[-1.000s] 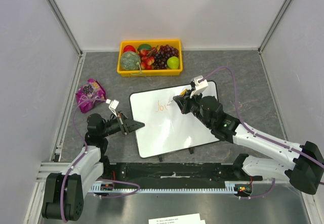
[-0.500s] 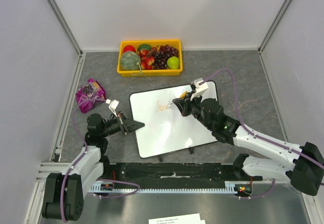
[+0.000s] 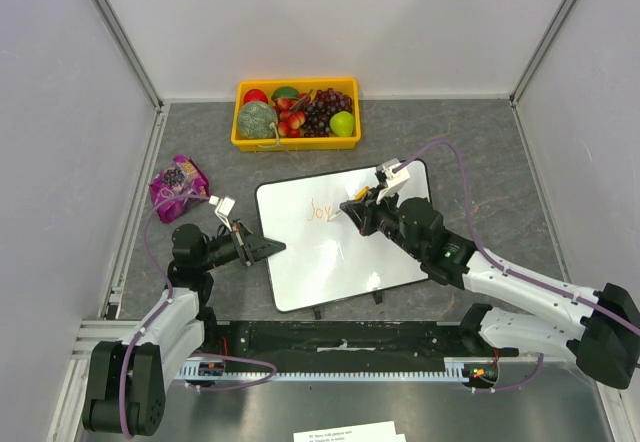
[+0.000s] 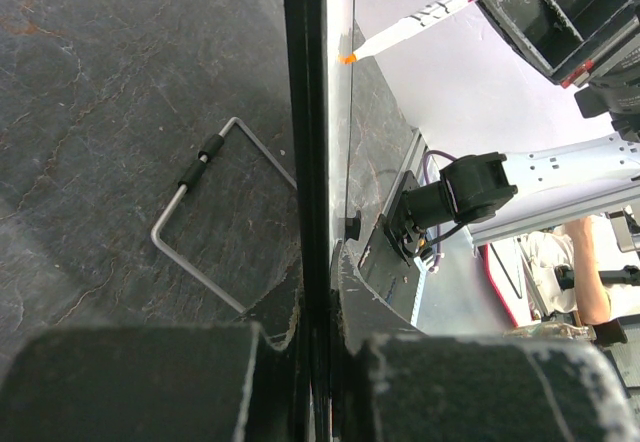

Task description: Write a sentence on the whiteboard

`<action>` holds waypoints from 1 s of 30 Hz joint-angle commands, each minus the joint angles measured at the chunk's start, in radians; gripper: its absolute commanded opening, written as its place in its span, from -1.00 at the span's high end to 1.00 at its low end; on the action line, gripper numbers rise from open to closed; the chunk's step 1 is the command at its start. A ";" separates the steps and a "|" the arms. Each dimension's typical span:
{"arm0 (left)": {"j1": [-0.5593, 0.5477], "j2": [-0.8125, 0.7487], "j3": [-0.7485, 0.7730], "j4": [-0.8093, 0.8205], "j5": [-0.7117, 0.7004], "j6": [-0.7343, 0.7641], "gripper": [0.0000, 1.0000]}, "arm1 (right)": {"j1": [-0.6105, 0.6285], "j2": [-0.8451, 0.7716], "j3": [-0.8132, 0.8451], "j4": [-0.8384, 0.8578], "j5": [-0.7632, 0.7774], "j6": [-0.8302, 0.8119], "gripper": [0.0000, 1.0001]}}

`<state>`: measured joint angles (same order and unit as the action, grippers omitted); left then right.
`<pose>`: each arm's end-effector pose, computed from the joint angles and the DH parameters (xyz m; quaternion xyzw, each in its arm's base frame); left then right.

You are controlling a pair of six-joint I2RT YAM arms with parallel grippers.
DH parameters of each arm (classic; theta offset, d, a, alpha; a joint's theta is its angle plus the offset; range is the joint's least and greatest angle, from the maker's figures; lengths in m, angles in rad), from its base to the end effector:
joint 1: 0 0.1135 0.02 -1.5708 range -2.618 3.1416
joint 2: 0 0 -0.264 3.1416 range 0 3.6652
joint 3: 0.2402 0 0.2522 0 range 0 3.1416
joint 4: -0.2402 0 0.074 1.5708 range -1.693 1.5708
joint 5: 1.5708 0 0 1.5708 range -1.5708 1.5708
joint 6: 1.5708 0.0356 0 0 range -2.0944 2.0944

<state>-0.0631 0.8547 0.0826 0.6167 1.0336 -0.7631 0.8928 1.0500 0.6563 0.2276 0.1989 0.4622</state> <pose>0.1529 -0.0403 0.1705 0.0752 0.7307 -0.5708 0.3669 0.1593 0.1866 0.2859 -0.0996 0.7557 0.3439 0.5484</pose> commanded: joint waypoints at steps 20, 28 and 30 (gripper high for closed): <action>0.000 0.000 -0.018 0.002 0.000 0.111 0.96 | -0.003 -0.085 0.019 0.047 -0.263 0.056 1.00; 0.000 -0.003 -0.020 0.002 0.000 0.110 0.96 | -0.072 -0.081 0.057 0.012 -0.253 0.038 1.00; 0.000 -0.005 -0.020 0.003 0.000 0.110 0.96 | -0.113 -0.081 0.057 0.001 -0.259 0.039 1.00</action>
<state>-0.0631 0.8543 0.0826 0.6228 1.0351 -0.7631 0.8391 0.9791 0.6724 0.2245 -0.0486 0.5049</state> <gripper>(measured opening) 0.083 0.080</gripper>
